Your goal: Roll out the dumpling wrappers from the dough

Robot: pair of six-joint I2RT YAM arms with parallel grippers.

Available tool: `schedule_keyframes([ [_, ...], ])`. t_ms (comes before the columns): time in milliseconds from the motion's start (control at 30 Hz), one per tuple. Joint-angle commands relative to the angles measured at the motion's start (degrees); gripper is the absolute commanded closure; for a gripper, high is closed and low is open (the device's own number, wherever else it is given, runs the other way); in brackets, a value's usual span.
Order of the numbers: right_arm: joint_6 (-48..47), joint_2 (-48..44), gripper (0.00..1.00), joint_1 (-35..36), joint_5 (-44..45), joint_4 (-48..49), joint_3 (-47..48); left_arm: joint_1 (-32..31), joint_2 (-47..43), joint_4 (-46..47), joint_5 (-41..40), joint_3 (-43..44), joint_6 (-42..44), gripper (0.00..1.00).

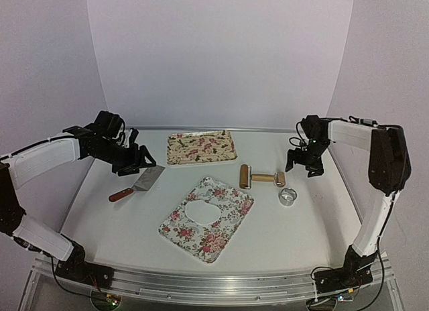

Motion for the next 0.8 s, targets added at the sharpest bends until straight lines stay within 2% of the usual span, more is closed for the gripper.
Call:
schedule_keyframes([
  [0, 0.78, -10.07, 0.07, -0.12, -0.78, -2.61, -4.23, -0.1, -4.15, 3.14, -3.19, -1.74, 1.04, 0.28],
  [100, 2.93, -13.87, 0.11, 0.27, -4.21, -2.53, -9.05, -0.09, -5.32, 3.23, -3.53, -2.92, 0.62, 0.29],
  [200, 3.81, -16.59, 0.16, 1.49, -3.36, -2.49, -12.51, -0.12, -6.43, 3.3, -3.56, -4.03, 0.17, 0.29],
  [300, 5.13, -17.4, 0.3, 1.77, -3.09, -2.3, -14.75, -0.11, -7.07, 3.32, -3.12, -4.97, -0.36, 0.29],
  [400, 6.06, -15.95, 0.44, 2.25, -2.29, -1.81, -15.03, -0.1, -7.81, 3.32, -2.67, -5.6, -0.96, 0.29],
  [633, 5.17, -9.42, 0.53, 3.56, -0.97, -1.13, -12.97, -0.09, -9.24, 3.0, -1.87, -6.75, -1.54, 0.29],
  [767, 4.63, -6.56, 0.62, 4.02, -0.81, -0.81, -12.03, -0.09, -9.7, 2.6, -1.71, -7.04, -1.48, 0.29],
])
